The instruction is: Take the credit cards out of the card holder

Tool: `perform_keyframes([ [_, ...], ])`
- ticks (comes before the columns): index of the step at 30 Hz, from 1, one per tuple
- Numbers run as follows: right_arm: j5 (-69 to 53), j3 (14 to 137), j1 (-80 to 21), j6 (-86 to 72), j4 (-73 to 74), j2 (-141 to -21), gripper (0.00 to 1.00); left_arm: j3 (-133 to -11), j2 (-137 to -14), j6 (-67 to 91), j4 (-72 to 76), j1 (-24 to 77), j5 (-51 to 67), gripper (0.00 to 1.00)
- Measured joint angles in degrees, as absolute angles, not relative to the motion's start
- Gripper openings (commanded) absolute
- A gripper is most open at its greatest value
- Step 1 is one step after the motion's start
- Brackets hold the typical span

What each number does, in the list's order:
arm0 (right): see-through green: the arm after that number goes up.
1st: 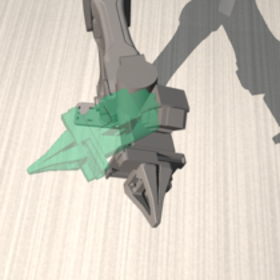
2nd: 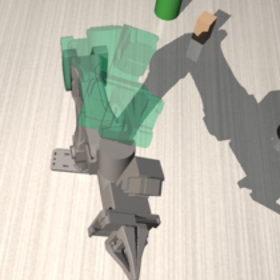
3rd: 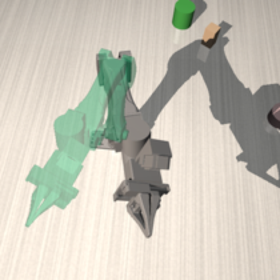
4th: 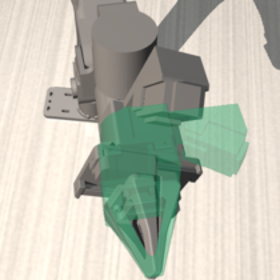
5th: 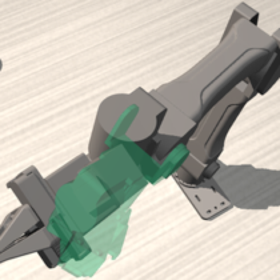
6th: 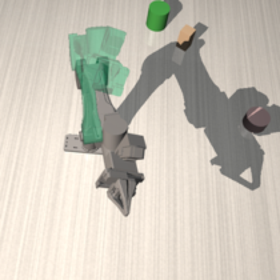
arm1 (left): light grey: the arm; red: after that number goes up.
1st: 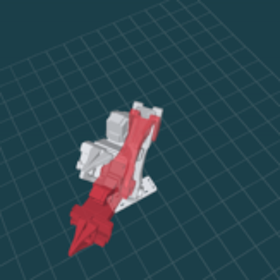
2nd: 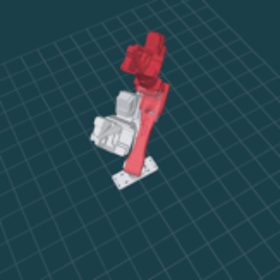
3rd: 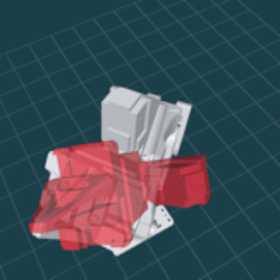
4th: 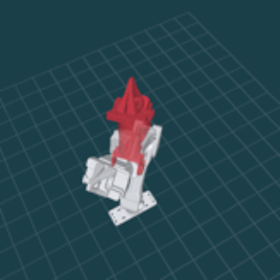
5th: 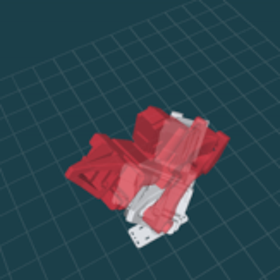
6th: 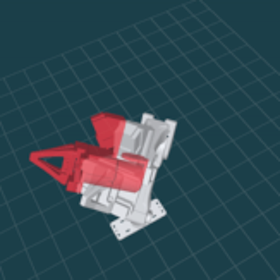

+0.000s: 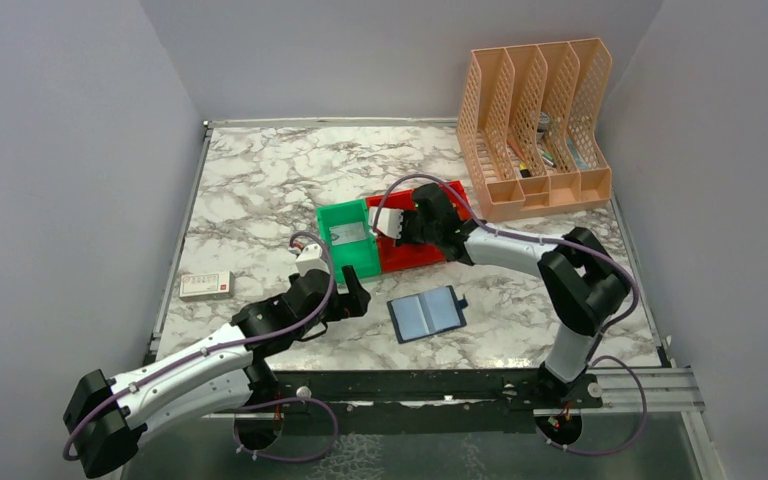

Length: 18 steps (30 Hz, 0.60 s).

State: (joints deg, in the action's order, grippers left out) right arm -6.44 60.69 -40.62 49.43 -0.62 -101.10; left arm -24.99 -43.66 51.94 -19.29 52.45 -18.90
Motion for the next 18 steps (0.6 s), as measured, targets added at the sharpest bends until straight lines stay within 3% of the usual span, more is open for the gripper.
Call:
perform_keyframes([
  [18, -3.8, 63.7, -40.9, 53.0, -8.9, -109.5, 0.03, -26.6, -47.9, 51.4, -18.4, 52.4, -18.4, 0.99],
])
